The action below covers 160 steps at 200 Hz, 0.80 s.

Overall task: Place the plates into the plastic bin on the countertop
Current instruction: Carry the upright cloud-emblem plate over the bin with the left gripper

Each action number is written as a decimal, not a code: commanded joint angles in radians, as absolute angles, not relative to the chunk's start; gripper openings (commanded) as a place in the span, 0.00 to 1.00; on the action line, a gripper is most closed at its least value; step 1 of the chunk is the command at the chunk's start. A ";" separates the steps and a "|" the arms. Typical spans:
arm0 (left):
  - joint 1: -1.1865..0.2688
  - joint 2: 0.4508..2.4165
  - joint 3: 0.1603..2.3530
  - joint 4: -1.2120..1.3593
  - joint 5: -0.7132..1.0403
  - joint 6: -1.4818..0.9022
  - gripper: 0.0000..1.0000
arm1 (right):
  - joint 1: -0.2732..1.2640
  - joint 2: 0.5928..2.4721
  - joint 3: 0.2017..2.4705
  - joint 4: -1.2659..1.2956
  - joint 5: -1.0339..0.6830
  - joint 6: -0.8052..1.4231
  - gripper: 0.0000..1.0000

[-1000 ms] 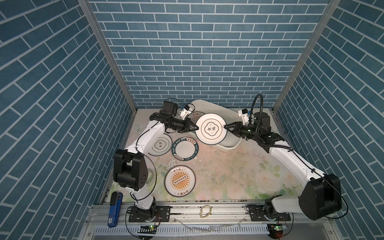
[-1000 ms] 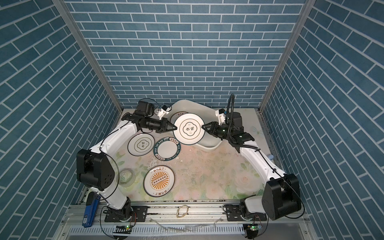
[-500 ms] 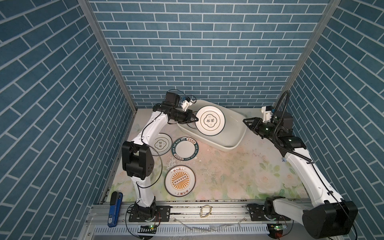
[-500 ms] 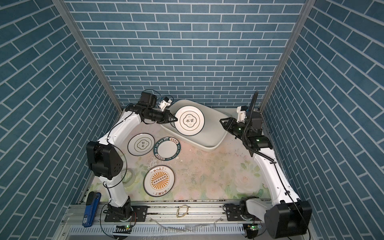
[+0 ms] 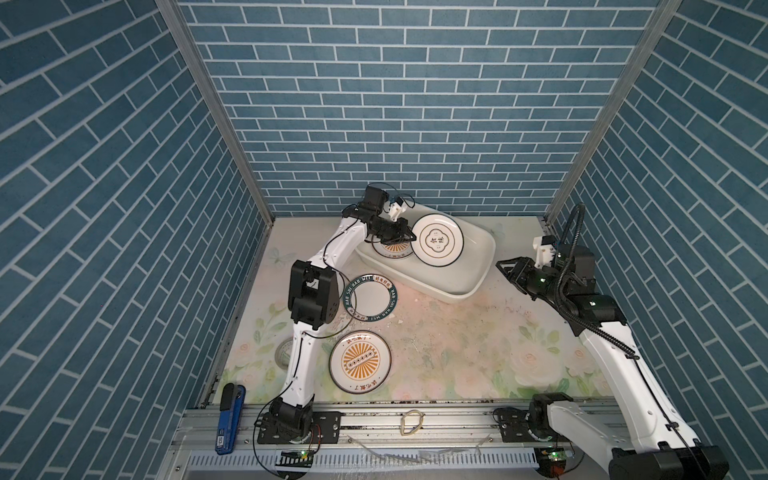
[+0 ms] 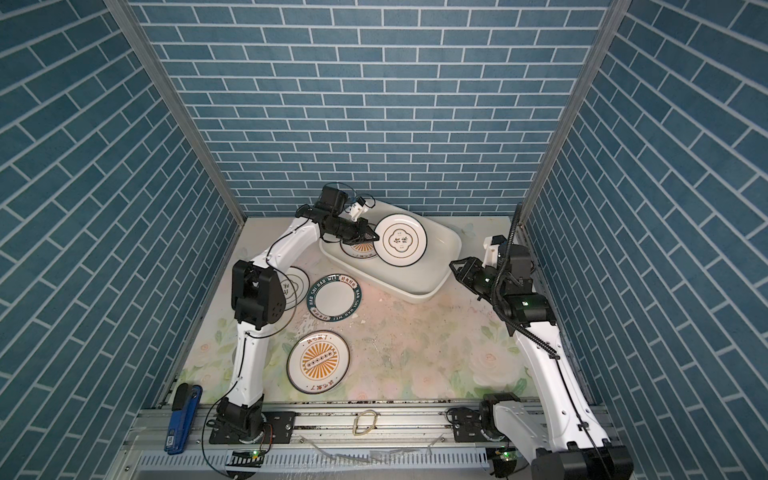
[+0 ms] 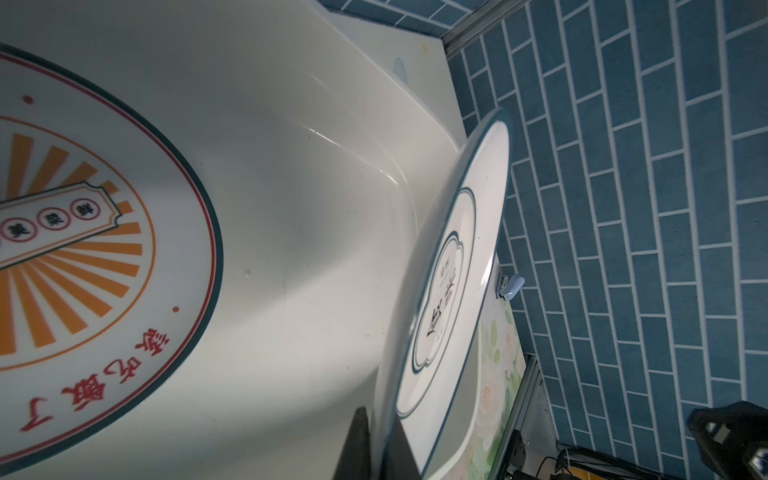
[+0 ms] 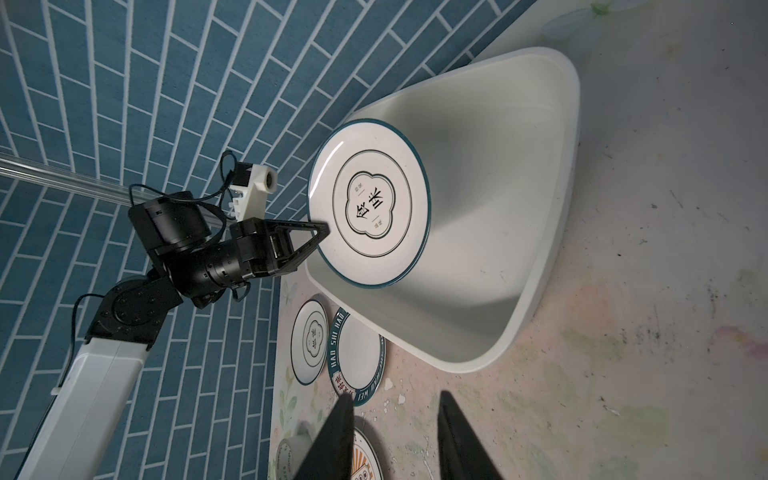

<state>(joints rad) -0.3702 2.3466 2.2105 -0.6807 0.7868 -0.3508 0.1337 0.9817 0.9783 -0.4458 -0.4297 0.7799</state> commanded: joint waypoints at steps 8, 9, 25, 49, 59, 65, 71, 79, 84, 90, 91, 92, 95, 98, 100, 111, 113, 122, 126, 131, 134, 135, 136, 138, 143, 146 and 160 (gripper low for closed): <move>-0.409 2.416 2.318 -0.670 0.781 -0.375 0.00 | 0.126 0.943 0.956 -0.476 -0.397 0.794 0.35; -0.411 2.418 2.320 -0.670 0.779 -0.374 0.00 | 0.127 0.943 0.955 -0.477 -0.396 0.795 0.35; -0.427 2.443 2.331 -0.652 0.761 -0.378 0.00 | 0.126 0.926 0.935 -0.472 -0.388 0.807 0.35; -0.447 2.491 2.359 -0.645 0.756 -0.387 0.00 | 0.125 0.914 0.906 -0.460 -0.387 0.824 0.35; -0.452 2.505 2.364 -0.639 0.747 -0.393 0.00 | 0.124 0.911 0.899 -0.459 -0.387 0.827 0.35; -0.456 2.514 2.367 -0.637 0.749 -0.393 0.00 | 0.126 0.910 0.897 -0.459 -0.387 0.827 0.35; -0.460 2.520 2.371 -0.636 0.750 -0.389 0.00 | 0.125 0.910 0.896 -0.460 -0.387 0.827 0.35; -0.465 2.529 2.377 -0.643 0.745 -0.386 0.00 | 0.125 0.910 0.892 -0.460 -0.385 0.827 0.35; -0.468 2.535 2.379 -0.646 0.741 -0.386 0.00 | 0.125 0.911 0.890 -0.460 -0.384 0.827 0.35; -0.471 2.541 2.379 -0.646 0.742 -0.387 0.00 | 0.125 0.911 0.888 -0.460 -0.383 0.828 0.35; -0.471 2.543 2.379 -0.646 0.742 -0.387 0.00 | 0.126 0.911 0.887 -0.460 -0.383 0.828 0.35; -0.471 2.544 2.379 -0.645 0.742 -0.387 0.00 | 0.126 0.911 0.886 -0.460 -0.383 0.828 0.35; -0.473 2.546 2.379 -0.645 0.742 -0.388 0.00 | 0.125 0.912 0.885 -0.458 -0.385 0.828 0.35; -0.473 2.548 2.378 -0.645 0.741 -0.388 0.00 | 0.125 0.915 0.884 -0.459 -0.385 0.828 0.35; -0.474 2.550 2.379 -0.645 0.742 -0.388 0.00 | 0.125 0.915 0.884 -0.459 -0.385 0.829 0.35; -0.476 2.560 2.379 -0.647 0.738 -0.387 0.00 | 0.123 0.920 0.882 -0.456 -0.385 0.827 0.35; -0.476 2.561 2.379 -0.647 0.736 -0.387 0.00 | 0.123 0.919 0.882 -0.455 -0.385 0.826 0.35; -0.476 2.568 2.380 -0.645 0.734 -0.388 0.00 | 0.124 0.923 0.882 -0.453 -0.384 0.824 0.35; -0.476 2.570 2.379 -0.646 0.734 -0.389 0.00 | 0.122 0.926 0.882 -0.452 -0.384 0.824 0.35; -0.478 2.574 2.379 -0.644 0.738 -0.388 0.00 | 0.121 0.928 0.880 -0.449 -0.385 0.825 0.35; -0.477 2.575 2.379 -0.643 0.740 -0.389 0.00 | 0.121 0.930 0.880 -0.447 -0.385 0.824 0.34; -0.477 2.575 2.379 -0.644 0.740 -0.388 0.00 | 0.121 0.931 0.879 -0.447 -0.385 0.825 0.34; -0.477 2.576 2.379 -0.644 0.740 -0.388 0.00 | 0.121 0.931 0.879 -0.447 -0.386 0.824 0.35; -0.477 2.577 2.379 -0.644 0.741 -0.388 0.00 | 0.121 0.934 0.879 -0.447 -0.387 0.824 0.35; -0.477 2.580 2.379 -0.644 0.740 -0.388 0.00 | 0.120 0.938 0.878 -0.441 -0.389 0.824 0.35; -0.477 2.580 2.379 -0.644 0.740 -0.389 0.00 | 0.121 0.941 0.876 -0.437 -0.391 0.824 0.35; -0.477 2.585 2.380 -0.641 0.742 -0.389 0.00 | 0.120 0.952 0.873 -0.426 -0.397 0.826 0.35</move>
<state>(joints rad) -0.4736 2.5771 2.3524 -0.6689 0.7216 -0.3878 0.1253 0.9348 0.8948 -0.4503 -0.4000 0.8078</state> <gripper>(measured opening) 0.083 0.345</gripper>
